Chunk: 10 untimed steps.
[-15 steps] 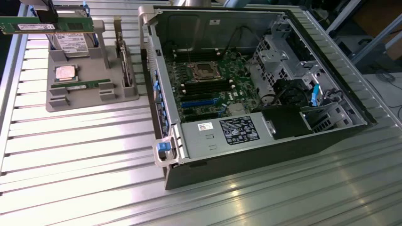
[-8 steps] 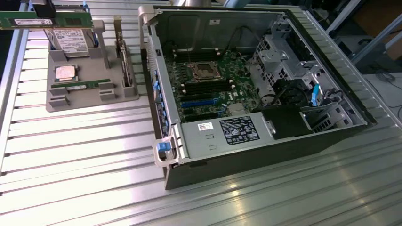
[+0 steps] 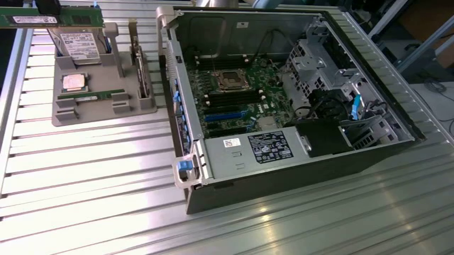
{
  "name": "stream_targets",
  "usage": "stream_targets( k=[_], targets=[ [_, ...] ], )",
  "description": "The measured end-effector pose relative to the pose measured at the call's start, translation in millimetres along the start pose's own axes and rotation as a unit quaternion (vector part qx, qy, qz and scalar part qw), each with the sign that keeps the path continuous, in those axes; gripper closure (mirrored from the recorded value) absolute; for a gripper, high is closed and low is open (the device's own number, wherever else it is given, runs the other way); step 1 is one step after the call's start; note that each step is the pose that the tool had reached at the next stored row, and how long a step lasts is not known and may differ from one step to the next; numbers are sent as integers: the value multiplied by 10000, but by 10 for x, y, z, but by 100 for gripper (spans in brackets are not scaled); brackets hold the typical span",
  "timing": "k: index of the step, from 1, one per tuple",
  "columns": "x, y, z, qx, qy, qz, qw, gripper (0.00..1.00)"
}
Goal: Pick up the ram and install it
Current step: 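Pick up the ram and move it above insertion slot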
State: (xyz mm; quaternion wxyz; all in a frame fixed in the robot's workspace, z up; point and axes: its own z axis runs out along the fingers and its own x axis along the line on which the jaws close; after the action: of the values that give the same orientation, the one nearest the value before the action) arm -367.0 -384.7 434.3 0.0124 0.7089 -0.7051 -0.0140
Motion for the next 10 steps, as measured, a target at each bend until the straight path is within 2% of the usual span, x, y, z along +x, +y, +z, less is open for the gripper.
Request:
stream_targets(
  k=[6, 10],
  targets=[
    [0, 3, -71, 0, 0, 0, 10000, 88],
    [0, 3, -75, 0, -1, 0, 10000, 88]
  ],
)
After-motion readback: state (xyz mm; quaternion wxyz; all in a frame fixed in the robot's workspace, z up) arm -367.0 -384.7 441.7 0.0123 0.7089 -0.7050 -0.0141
